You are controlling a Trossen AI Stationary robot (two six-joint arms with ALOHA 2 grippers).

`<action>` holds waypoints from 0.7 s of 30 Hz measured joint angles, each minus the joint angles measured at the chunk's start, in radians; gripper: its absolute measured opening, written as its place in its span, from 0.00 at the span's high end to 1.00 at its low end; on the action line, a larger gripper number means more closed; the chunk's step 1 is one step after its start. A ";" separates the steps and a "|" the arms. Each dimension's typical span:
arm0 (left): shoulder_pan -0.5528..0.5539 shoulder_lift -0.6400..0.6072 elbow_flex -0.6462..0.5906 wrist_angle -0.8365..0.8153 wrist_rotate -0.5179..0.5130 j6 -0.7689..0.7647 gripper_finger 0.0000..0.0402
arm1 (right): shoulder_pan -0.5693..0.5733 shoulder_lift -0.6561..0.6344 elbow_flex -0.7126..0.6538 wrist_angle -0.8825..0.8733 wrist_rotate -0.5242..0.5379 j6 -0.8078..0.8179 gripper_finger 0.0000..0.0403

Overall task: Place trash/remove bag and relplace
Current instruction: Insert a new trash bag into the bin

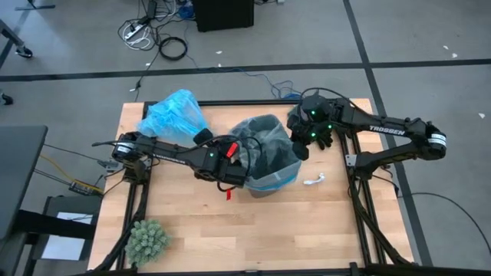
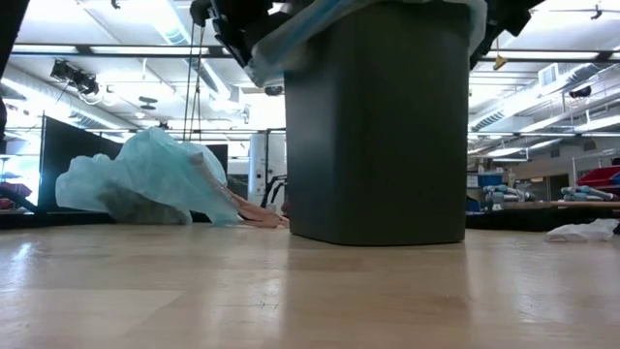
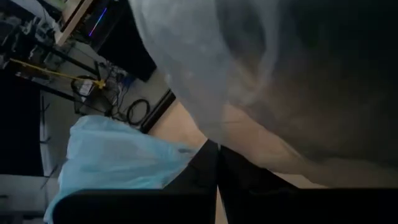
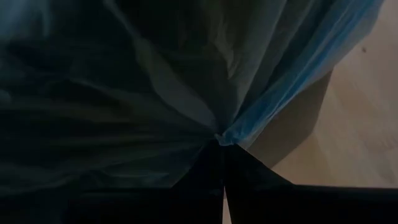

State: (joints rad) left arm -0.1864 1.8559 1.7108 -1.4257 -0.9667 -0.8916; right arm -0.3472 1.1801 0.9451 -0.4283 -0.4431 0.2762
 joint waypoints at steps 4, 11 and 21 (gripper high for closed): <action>0.002 -0.038 -0.004 -0.022 0.028 -0.017 0.96 | 0.009 -0.012 -0.007 0.011 0.053 -0.003 1.00; -0.026 -0.142 0.004 0.004 0.033 0.008 0.96 | 0.012 -0.144 -0.002 -0.016 0.275 -0.026 1.00; -0.027 -0.161 -0.057 0.277 0.045 0.150 0.96 | 0.034 -0.286 0.000 -0.064 0.268 0.077 1.00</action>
State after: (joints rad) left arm -0.2134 1.6945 1.6541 -1.1490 -0.9220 -0.7421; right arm -0.3136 0.8936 0.9447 -0.4921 -0.1748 0.3529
